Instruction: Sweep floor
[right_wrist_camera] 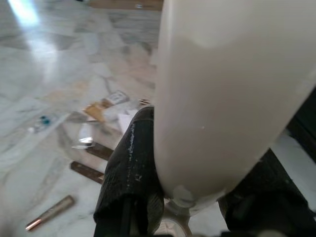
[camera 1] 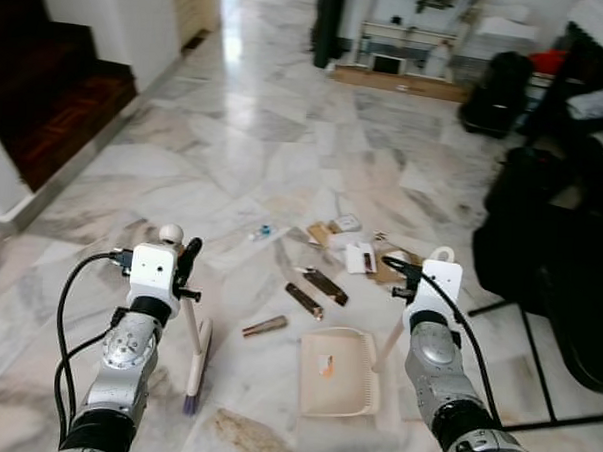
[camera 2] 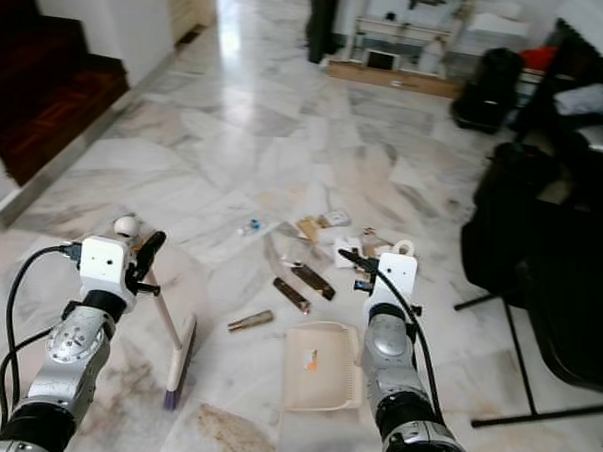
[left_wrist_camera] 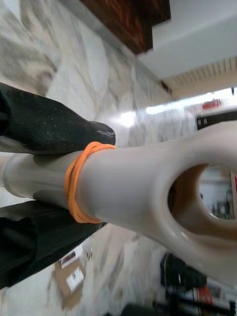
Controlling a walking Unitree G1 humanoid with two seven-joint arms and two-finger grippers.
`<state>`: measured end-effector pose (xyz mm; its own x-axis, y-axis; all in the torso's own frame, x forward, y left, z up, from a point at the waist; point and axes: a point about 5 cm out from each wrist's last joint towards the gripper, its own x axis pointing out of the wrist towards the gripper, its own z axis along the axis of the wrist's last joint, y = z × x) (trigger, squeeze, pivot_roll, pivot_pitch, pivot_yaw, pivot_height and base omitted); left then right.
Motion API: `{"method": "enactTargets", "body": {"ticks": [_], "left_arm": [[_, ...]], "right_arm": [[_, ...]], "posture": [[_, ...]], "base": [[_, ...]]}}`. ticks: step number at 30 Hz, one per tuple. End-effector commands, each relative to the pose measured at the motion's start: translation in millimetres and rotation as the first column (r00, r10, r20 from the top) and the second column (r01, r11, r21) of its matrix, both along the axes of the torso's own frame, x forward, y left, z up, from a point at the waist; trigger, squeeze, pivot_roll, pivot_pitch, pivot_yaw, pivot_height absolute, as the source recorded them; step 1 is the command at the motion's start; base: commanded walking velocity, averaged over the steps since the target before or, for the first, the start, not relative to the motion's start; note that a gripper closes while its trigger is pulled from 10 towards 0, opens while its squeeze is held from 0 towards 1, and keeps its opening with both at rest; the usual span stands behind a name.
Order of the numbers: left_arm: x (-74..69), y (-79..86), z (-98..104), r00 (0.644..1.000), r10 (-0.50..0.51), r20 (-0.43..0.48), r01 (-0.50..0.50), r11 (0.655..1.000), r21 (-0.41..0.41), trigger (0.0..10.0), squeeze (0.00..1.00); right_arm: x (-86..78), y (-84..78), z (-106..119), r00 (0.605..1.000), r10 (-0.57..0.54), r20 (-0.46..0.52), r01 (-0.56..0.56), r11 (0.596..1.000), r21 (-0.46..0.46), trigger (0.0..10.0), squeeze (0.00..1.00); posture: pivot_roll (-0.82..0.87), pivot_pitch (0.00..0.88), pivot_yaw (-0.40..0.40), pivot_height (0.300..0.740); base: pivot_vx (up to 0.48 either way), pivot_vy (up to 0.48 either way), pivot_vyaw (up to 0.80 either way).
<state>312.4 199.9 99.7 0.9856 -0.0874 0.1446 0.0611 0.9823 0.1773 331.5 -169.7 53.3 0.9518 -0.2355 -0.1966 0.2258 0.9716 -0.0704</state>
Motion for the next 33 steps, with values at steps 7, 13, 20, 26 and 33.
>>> {"method": "enactTargets", "body": {"ticks": [7, 13, 20, 26, 33], "left_arm": [[3.0, 0.5, 12, 0.999, -0.006, 0.048, 0.006, 1.000, 0.012, 10.0, 0.00], [3.3, 0.3, 12, 0.999, -0.006, 0.049, 0.005, 1.000, 0.012, 10.0, 0.00], [3.7, -0.1, 12, 0.999, -0.008, 0.048, 0.007, 1.000, 0.017, 10.0, 0.00], [3.5, 0.4, 12, 0.999, -0.008, 0.047, 0.007, 1.000, 0.021, 10.0, 0.00], [4.5, -0.1, 13, 0.999, -0.011, 0.047, 0.010, 1.000, 0.028, 10.0, 0.00]], "right_arm": [[3.7, 5.0, 7, 0.999, 0.011, 0.041, -0.011, 1.000, 0.003, 10.0, 0.00], [3.9, 5.2, 7, 0.999, 0.010, 0.042, -0.011, 1.000, 0.006, 10.0, 0.00], [4.0, 6.5, 7, 0.999, 0.013, 0.041, -0.014, 1.000, 0.013, 10.0, 0.00], [4.3, 9.7, 6, 0.999, 0.036, 0.040, -0.036, 0.999, 0.014, 10.0, 0.00], [4.9, 17.6, 8, 0.996, 0.075, 0.057, -0.076, 0.997, 0.025, 10.0, 0.00]], "posture": [[0.09, 0.067, -0.056, 0.740], [0.09, 0.067, -0.056, 0.740], [0.09, 0.065, -0.056, 0.740], [0.10, 0.063, -0.054, 0.740], [0.10, 0.055, -0.051, 0.740]], "base": [[0.000, 0.037, -0.24], [0.000, 0.000, 0.00], [0.000, 0.000, 0.00], [0.000, 0.000, 0.00], [0.254, 0.000, 0.00]]}}
